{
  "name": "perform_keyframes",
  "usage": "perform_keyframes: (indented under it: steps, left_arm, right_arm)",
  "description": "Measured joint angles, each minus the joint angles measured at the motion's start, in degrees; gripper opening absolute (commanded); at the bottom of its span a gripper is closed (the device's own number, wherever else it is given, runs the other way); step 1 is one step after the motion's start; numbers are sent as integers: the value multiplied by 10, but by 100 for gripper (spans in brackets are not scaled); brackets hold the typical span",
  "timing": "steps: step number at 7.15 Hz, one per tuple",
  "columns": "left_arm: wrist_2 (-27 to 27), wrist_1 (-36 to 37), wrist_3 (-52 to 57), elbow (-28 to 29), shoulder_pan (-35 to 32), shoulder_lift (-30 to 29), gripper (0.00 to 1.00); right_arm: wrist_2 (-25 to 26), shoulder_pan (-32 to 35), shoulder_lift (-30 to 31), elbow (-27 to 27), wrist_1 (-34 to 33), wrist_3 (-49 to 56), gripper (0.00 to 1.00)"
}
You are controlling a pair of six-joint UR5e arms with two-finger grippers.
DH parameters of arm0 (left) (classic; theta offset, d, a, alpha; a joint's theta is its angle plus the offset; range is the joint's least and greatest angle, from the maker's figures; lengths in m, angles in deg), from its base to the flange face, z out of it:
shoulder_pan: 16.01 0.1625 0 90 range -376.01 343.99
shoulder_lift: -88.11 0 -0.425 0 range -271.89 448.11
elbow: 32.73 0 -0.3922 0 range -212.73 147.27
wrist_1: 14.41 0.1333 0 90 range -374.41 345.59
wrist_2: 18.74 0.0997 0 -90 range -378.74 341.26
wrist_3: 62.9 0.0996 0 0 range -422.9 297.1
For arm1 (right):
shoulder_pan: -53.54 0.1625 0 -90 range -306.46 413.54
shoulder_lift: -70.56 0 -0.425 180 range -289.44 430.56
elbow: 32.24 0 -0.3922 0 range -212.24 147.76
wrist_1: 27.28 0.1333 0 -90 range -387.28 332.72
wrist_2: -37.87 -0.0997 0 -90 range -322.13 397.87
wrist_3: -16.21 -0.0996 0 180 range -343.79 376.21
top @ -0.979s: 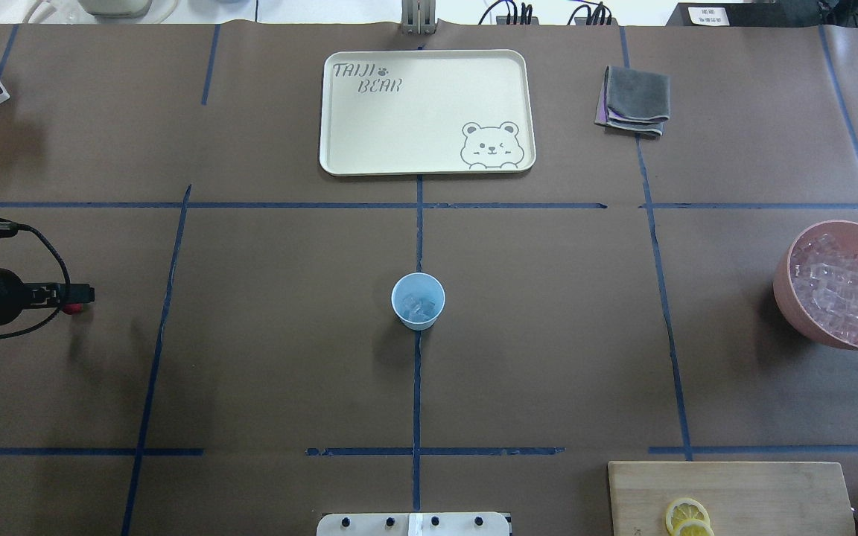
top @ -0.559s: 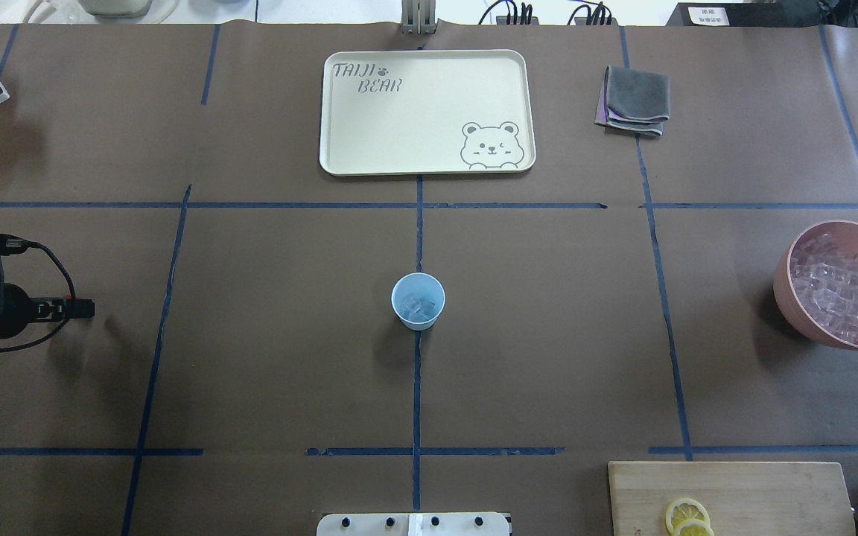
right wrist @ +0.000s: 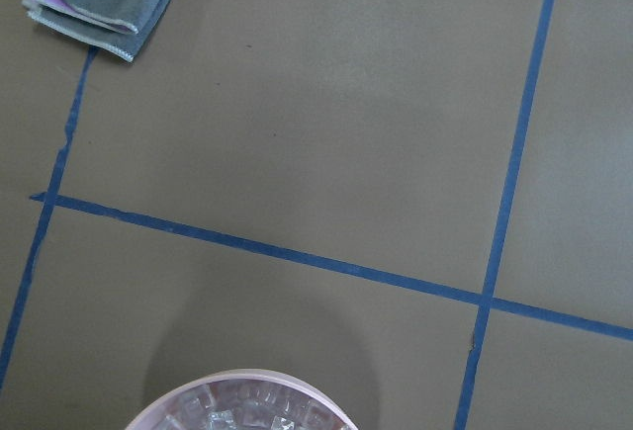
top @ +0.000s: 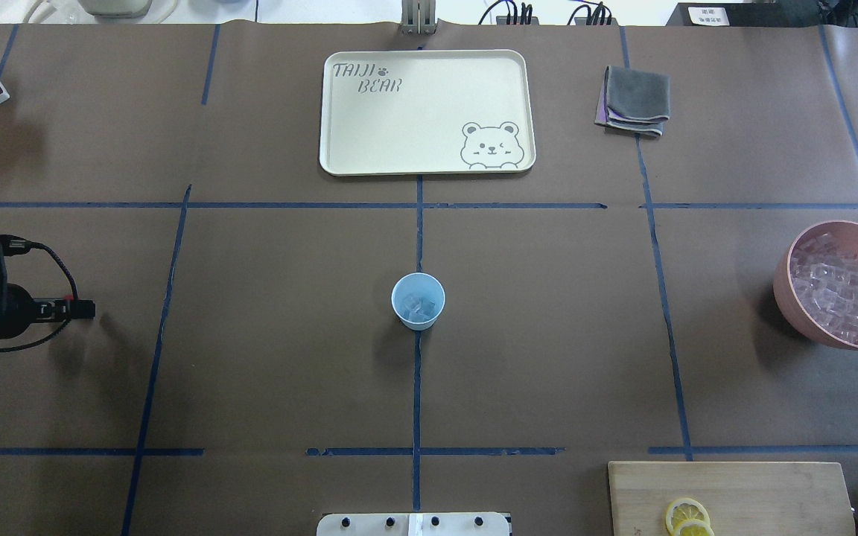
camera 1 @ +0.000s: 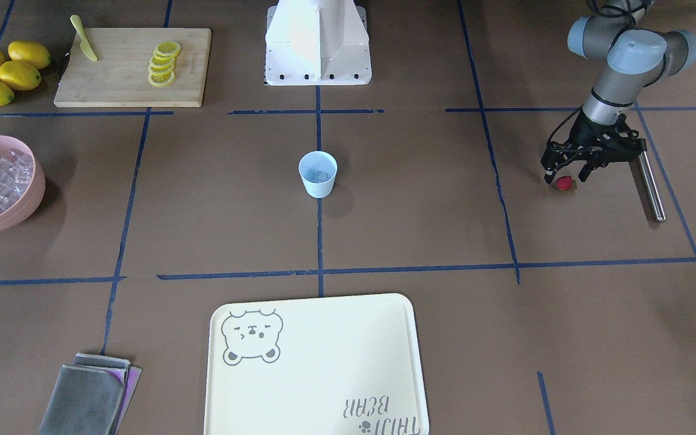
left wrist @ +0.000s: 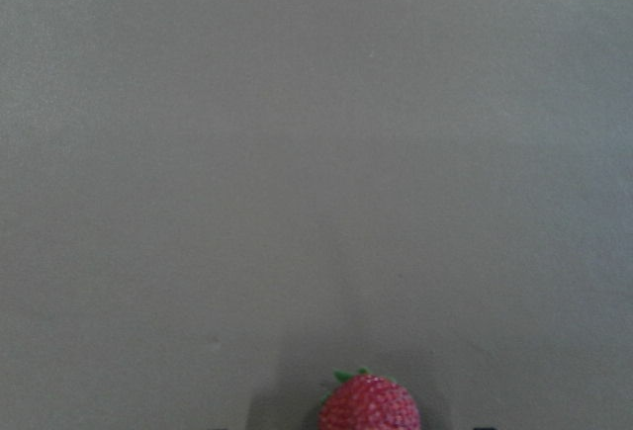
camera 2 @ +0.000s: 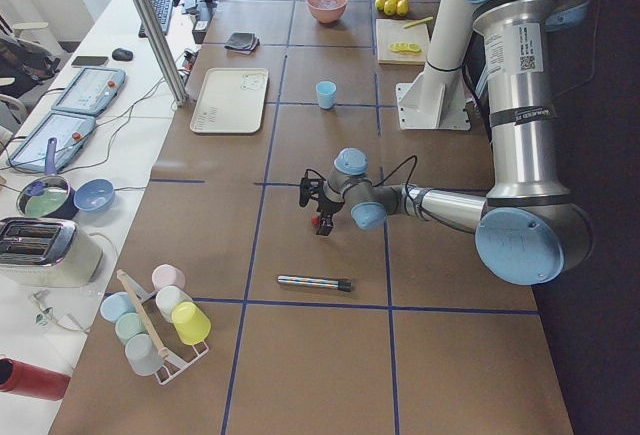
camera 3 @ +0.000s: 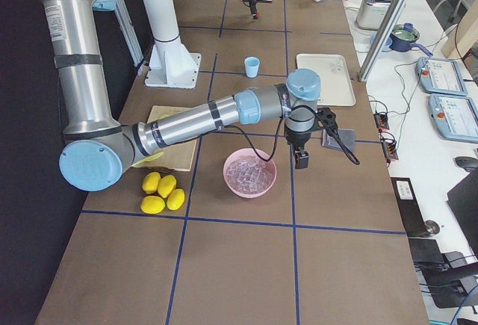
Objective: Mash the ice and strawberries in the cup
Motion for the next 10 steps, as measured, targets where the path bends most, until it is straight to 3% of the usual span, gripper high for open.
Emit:
perform_keyframes:
  steps: [6, 8, 10]
  left_arm:
    - [-1, 0, 4, -5, -1, -1, 77]
    - [-1, 0, 5, -6, -2, -1, 67]
    - [-1, 0, 5, -7, -4, -1, 49]
  right_arm:
    - [0, 0, 0, -6, 1, 0, 100]
    - [0, 0, 0, -6, 1, 0, 100]
    - [0, 0, 0, -6, 1, 0, 100]
